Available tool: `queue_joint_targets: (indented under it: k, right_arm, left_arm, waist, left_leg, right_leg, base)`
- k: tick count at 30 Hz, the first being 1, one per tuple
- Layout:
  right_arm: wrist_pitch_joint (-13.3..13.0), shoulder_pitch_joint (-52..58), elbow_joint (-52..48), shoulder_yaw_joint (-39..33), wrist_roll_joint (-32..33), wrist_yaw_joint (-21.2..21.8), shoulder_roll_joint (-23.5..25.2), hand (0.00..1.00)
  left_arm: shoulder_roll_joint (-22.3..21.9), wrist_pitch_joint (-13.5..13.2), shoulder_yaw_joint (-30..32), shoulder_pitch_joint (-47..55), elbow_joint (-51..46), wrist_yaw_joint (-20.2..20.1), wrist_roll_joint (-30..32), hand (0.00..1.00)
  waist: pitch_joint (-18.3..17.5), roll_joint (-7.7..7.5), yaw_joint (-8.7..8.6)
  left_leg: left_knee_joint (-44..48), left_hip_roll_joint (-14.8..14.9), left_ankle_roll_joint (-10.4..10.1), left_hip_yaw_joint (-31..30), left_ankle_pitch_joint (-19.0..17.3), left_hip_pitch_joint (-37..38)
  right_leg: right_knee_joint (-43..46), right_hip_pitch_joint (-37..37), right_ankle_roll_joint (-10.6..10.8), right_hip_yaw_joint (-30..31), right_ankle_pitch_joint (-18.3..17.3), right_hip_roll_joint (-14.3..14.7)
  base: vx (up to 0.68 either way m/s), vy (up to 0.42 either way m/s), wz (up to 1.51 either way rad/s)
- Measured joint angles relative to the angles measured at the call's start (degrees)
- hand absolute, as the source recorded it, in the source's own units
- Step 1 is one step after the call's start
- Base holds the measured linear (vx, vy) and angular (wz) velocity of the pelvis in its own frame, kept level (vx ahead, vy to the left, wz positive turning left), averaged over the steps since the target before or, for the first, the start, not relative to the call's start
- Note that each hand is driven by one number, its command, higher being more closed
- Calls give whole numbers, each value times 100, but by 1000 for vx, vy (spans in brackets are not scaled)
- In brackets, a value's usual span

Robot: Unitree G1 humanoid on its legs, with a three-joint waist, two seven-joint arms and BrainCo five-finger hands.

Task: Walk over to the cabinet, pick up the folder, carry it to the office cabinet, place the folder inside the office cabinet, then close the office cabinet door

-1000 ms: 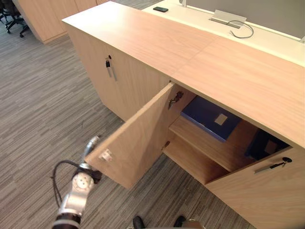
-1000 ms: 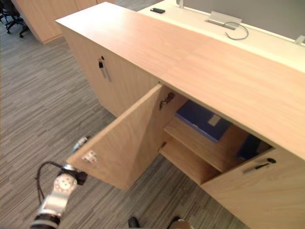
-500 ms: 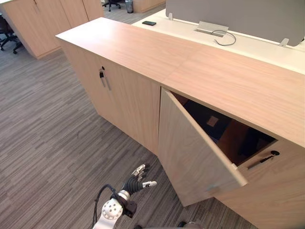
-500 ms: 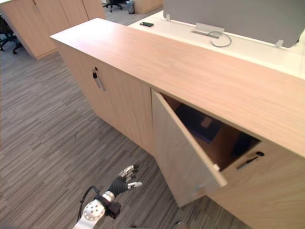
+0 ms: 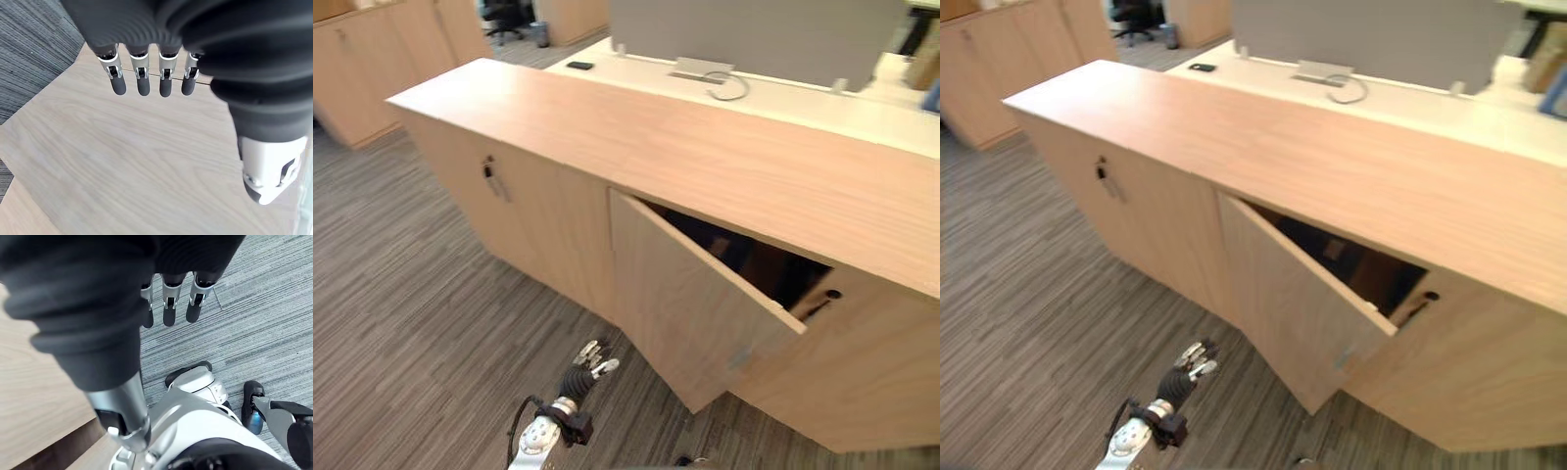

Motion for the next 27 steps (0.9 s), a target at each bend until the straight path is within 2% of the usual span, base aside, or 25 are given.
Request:
queue_joint_targets:
  k: [1,2,3,4,5,6,7,10,12,13,15,16,18,19,21,23,27]
  right_arm:
    - [-2,46,-24,91,78,-13,15,0]
    - [-2,53,-32,127,82,-27,19,0]
    - [-5,97,-111,291,81,-64,14,0]
    - [-13,134,-224,452,86,-120,-7,0]
    - [-25,130,-272,556,97,-139,-31,0]
    - [-41,114,-417,777,111,-174,-30,0]
    - [-78,30,-510,989,140,-221,-36,0]
    - [-113,-272,-587,1369,192,-247,-125,0]
    - [-140,-366,-587,1421,190,-247,-126,0]
    - [-183,-470,-586,1491,191,-242,-120,0]
    - [-219,-552,-589,1647,192,-225,-127,0]
    - [-214,-585,-558,1747,209,-216,-88,0]
    - [-258,-625,-523,2114,197,-199,28,0]
    - [-278,-695,-451,2278,129,-165,29,0]
    - [-278,-692,-398,2328,50,-121,-18,0]
    - [-287,-677,-337,2303,53,-126,-24,0]
    - [-325,-664,-243,2184,51,-131,-5,0]
  left_arm:
    - [-73,-26,208,-62,120,172,-76,0]
    - [-118,-42,323,-111,204,238,-99,0]
    - [-227,-55,591,-194,373,387,-196,0]
    - [-359,-81,903,-211,481,486,-301,0]
    - [-413,-96,1064,-210,530,548,-380,0]
    - [-473,-117,1329,-227,684,654,-501,0]
    - [-504,-139,1528,-195,823,726,-705,0]
    - [-553,-157,2201,-118,1328,766,-1196,0]
    - [-566,-162,2555,-80,1741,757,-1431,0]
    - [-584,-157,2818,-78,2097,743,-1610,0]
    - [-635,-148,3147,-63,2607,702,-1758,0]
    - [-647,-141,3402,-40,2880,696,-1742,0]
    - [-676,-150,3613,-13,3125,678,-1632,0]
    - [-700,-147,3761,-10,3235,667,-1432,0]
    - [-703,-166,3769,12,3362,651,-1192,0]
    - [-679,-197,3763,-9,3488,649,-898,0]
    - [-623,-206,3723,-60,3653,648,-683,0]
  waist:
    - [1,-13,-1]
    - [8,-24,3]
    - [18,-31,26]
    - [21,-20,73]
    - [29,-2,110]
    - [89,-67,193]
    - [89,-88,316]
    - [173,-105,501]
    - [174,-104,546]
    - [173,-97,554]
    - [189,-47,567]
    - [178,-96,586]
    - [160,-323,599]
    - [142,-339,602]
    - [63,-311,635]
    - [-1,-313,634]
    - [-76,-323,642]
  left_leg:
    - [819,326,31,30,-204,-177]
    - [1237,495,99,23,-272,-266]
    - [1980,806,146,-11,-309,-402]
    - [2615,1044,193,-135,-275,-486]
    - [2946,1154,254,-258,-204,-558]
    - [3663,1330,338,-548,55,-778]
    - [3923,1305,263,-823,-212,-909]
    - [3673,962,143,-1567,-569,-1172]
    - [3060,788,122,-1911,-577,-1149]
    - [2443,637,102,-2202,-558,-1110]
    - [1326,408,42,-2592,-219,-903]
    - [1164,285,-372,-2586,72,-718]
    - [785,16,-252,-2295,116,-535]
    - [538,-130,-164,-2167,179,-417]
    - [137,-310,-99,-2002,300,-226]
    - [-248,-416,-100,-1928,443,-23]
    - [-565,-376,-181,-1899,528,284]
  right_leg:
    - [-86,128,-6,65,2,139]
    - [-129,207,-9,83,2,200]
    - [-204,380,-32,167,3,323]
    - [-241,508,-105,334,-41,440]
    - [-262,564,-151,441,-72,487]
    - [-269,698,-234,713,-130,538]
    - [-243,748,-333,1032,-204,532]
    - [-216,855,-339,1691,-211,494]
    - [-192,871,-278,1977,-244,486]
    - [-133,868,-187,2176,-294,478]
    - [24,830,46,2437,-387,479]
    - [91,841,201,2560,-421,400]
    - [-59,830,261,2538,-357,90]
    - [-204,846,246,2540,-283,-53]
    - [-408,871,385,2548,-137,-204]
    - [-650,961,475,2544,-33,-252]
    - [-827,1178,469,2530,8,-144]
  base:
    - [121,-159,-49]
    - [174,-209,-48]
    - [160,-160,-62]
    - [154,-146,-71]
    - [171,-107,-90]
    - [171,-60,-107]
    - [158,-32,-113]
    - [70,57,-115]
    - [63,164,-99]
    - [106,231,-100]
    - [148,269,-78]
    - [180,282,-48]
    - [192,310,-41]
    - [130,229,-33]
    - [136,160,-28]
    - [161,90,-18]
    - [105,-15,-8]
